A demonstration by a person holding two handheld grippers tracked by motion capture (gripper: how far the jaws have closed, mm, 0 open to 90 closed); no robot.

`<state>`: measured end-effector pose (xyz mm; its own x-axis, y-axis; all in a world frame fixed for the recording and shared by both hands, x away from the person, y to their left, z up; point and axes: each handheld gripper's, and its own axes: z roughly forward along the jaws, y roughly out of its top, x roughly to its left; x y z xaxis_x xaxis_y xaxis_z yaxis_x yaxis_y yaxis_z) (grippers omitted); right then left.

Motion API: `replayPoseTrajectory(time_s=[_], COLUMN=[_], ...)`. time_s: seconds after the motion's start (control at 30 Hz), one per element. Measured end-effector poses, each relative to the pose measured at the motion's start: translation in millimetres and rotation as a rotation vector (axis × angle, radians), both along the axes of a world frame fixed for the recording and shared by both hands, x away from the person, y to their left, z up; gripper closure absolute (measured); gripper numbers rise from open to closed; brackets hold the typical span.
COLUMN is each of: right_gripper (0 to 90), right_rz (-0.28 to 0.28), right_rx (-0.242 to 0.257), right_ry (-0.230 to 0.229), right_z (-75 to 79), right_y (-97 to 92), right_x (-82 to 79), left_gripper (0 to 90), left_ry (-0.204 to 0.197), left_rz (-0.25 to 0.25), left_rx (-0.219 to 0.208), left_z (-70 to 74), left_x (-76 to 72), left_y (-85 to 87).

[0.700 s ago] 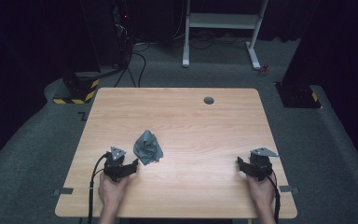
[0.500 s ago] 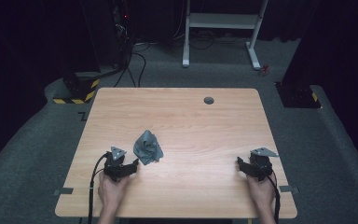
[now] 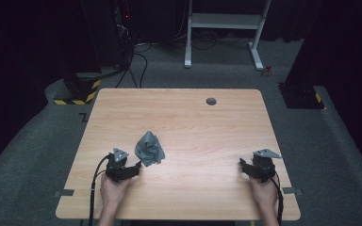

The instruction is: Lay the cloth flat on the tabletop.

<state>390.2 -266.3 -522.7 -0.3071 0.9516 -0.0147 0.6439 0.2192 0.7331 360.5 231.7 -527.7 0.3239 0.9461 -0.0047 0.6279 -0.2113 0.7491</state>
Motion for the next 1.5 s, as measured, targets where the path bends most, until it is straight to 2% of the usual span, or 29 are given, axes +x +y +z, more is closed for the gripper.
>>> replayPoseTrajectory(time_s=[0.13, 0.27, 0.4, 0.57, 0.83, 0.93, 1.23, 1.5], right_gripper=[38.5, 38.5, 38.3, 37.9, 37.7, 37.6, 37.3, 37.3], right_rz=[0.000, 0.000, 0.001, 0.005, 0.004, 0.007, 0.008, 0.009], right_rx=[0.001, 0.001, 0.000, -0.002, -0.001, -0.002, -0.002, -0.003], right_ry=[0.000, 0.001, 0.000, -0.001, 0.001, -0.001, 0.000, 0.000], right_z=[0.0, 0.0, 0.0, -0.1, 0.0, -0.1, -0.1, 0.0], right_y=[0.0, 0.0, 0.0, -0.1, 0.1, 0.0, 0.0, -0.1], right_x=[0.0, 0.0, 0.0, 0.1, 0.0, 0.0, 0.0, -0.3], left_gripper=[28.3, 28.1, 26.6, 26.4, 23.8, 23.3, 22.6, 22.9], left_ry=[-0.001, -0.005, -0.021, -0.028, -0.017, -0.010, -0.007, -0.009], left_rz=[-0.007, -0.044, -0.077, -0.091, -0.110, -0.113, -0.106, -0.106], left_rx=[-0.015, -0.007, -0.042, -0.046, -0.062, -0.042, -0.055, -0.035], left_z=[0.0, 2.8, 8.3, 13.5, 17.5, 17.8, 20.4, 22.9], left_x=[-0.6, -1.4, -3.7, -3.3, 6.9, 11.9, 27.4, 43.1], left_y=[-0.6, -2.1, -5.4, -9.3, -12.8, -14.3, -20.2, -27.8])
